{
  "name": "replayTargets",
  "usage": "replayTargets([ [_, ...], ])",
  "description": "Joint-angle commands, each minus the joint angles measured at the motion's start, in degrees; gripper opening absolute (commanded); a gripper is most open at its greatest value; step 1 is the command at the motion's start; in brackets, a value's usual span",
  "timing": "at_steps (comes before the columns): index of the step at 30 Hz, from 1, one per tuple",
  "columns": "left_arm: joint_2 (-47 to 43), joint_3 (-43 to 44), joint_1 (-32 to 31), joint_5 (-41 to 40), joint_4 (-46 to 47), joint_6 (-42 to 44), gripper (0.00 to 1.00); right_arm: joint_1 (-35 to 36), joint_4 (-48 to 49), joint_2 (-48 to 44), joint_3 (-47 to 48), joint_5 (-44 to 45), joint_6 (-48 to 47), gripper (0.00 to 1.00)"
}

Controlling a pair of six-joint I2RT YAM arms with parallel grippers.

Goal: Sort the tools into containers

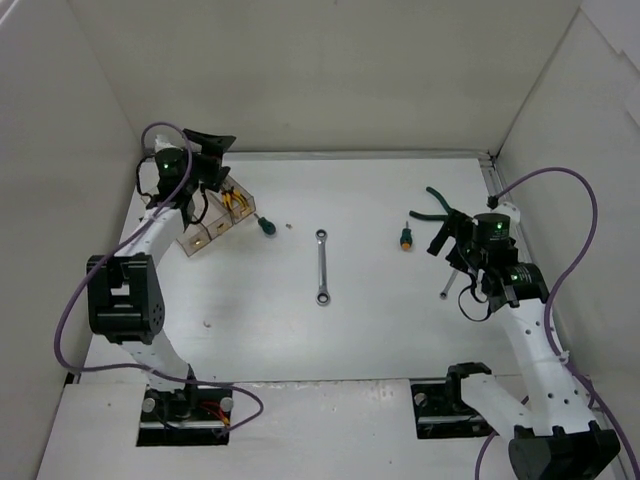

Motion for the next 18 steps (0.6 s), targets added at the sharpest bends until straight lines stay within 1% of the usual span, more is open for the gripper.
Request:
replayTargets([
  [1, -10.2, 1.0, -2.0, 0.7, -4.7, 7.1, 1.0, -0.4, 2.1, 0.9, 3.0, 1.1, 3.5, 0.98],
  [4, -17.1, 0.5, -5.6, -2.3, -15.7, 18.3, 1.0, -0.4, 2.1, 1.4, 3.4, 2.2, 5.2, 0.96],
  [5, -18.8, 0.9, -6.9, -5.5, -23.7, 24.8, 1.0, -0.3, 2.0, 2.3, 3.6, 2.9, 5.5, 0.94],
  [6, -21.6, 1.0, -10.1, -7.2, -27.0, 28.2, 1.0, -0.4, 2.0, 2.8, 4.0, 4.5, 6.1, 0.93],
  [7, -23.9, 0.9, -13.3, -10.3, -33.1, 33.6, 1.0, -0.6, 2.0, 4.1, 4.3, 5.7, 7.5, 0.89],
  [8, -25.0, 0.3, -13.3, -11.3, -34.9, 36.3, 1.0, -0.6, 2.0, 4.9, 4.5, 6.4, 7.6, 0.87],
  [9, -25.9, -0.5, -16.7, -11.7, -36.8, 38.8, 1.0, -0.5, 2.0, 5.7, 4.8, 7.1, 9.0, 0.85],
  [10, -26.9, -1.8, -18.6, -12.6, -38.7, 41.4, 1.0, -0.4, 1.9, 7.6, 5.3, 7.7, 9.6, 0.83],
  [11, -29.1, -2.7, -20.4, -12.9, -41.8, 46.5, 1.0, -0.6, 1.9, 8.9, 6.5, 9.5, 10.1, 0.78],
  [12, -30.6, -4.1, -22.7, -13.3, -42.6, 48.9, 1.0, -0.6, 1.9, 10.2, 7.2, 10.6, 11.6, 0.77],
  [13, -31.6, -6.2, -26.8, -13.9, -43.8, 50.8, 1.0, -0.6, 1.9, 12.9, 8.0, 11.4, 12.5, 0.74],
  [15, -35.0, -8.7, -30.5, -14.5, -47.2, 53.7, 1.0, -0.8, 1.9, 15.8, 10.5, 13.8, 15.0, 0.72],
  [16, -35.8, -10.5, -33.8, -15.4, -49.6, 54.3, 1.0, -0.7, 1.9, 19.0, 11.6, 14.5, 15.8, 0.71],
  [18, -38.5, -12.4, -36.7, -17.6, -51.5, 54.4, 1.0, -0.8, 1.9, 22.7, 15.2, 16.0, 17.9, 0.69],
])
